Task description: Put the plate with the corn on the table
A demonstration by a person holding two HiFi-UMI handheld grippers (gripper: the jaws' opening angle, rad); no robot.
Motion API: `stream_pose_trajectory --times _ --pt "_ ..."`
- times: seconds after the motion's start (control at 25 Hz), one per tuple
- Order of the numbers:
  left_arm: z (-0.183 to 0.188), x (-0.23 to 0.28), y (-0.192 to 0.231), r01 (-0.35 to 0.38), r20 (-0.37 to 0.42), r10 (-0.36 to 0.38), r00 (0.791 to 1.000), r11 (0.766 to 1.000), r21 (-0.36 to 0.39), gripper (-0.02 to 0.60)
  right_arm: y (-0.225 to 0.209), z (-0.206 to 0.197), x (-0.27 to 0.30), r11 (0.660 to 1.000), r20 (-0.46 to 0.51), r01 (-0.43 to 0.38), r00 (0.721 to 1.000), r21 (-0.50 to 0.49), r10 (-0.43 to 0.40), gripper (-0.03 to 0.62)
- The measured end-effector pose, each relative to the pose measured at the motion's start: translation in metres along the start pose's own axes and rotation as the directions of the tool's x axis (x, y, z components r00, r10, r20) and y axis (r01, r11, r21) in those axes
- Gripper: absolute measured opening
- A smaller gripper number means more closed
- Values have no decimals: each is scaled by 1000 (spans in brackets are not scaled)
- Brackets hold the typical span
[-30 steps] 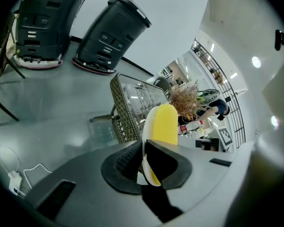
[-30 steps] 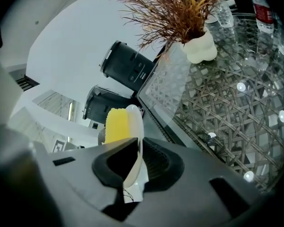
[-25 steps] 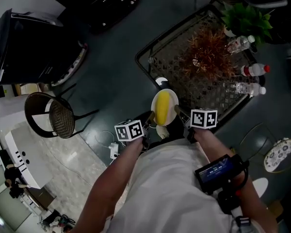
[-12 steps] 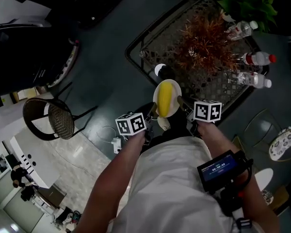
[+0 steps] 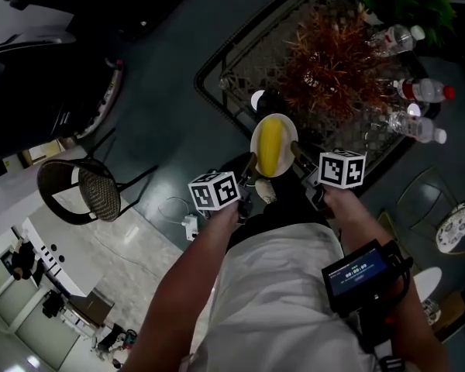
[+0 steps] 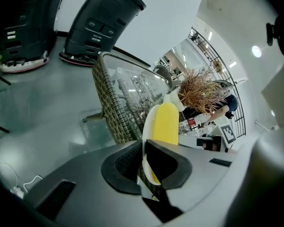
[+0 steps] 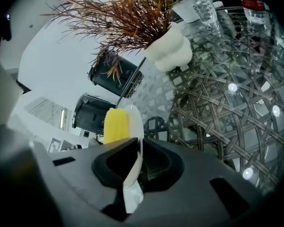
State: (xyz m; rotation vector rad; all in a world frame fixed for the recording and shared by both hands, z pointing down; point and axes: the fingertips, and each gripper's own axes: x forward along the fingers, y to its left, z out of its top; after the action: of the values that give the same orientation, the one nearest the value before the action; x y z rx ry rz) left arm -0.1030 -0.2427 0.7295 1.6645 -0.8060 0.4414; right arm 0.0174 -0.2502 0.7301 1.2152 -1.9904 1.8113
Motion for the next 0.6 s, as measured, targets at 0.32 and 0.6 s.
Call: stream_pose_trajectory --times 0.32,0.6 --pt "14 22 -4 -6 -3 7 1000 999 34 34 -18 16 3 1000 30 18 999 5 -18 41" --pt "32 34 -5 -24 -3 24 1000 997 79 34 -22 34 6 1000 66 30 997 6 -30 41"
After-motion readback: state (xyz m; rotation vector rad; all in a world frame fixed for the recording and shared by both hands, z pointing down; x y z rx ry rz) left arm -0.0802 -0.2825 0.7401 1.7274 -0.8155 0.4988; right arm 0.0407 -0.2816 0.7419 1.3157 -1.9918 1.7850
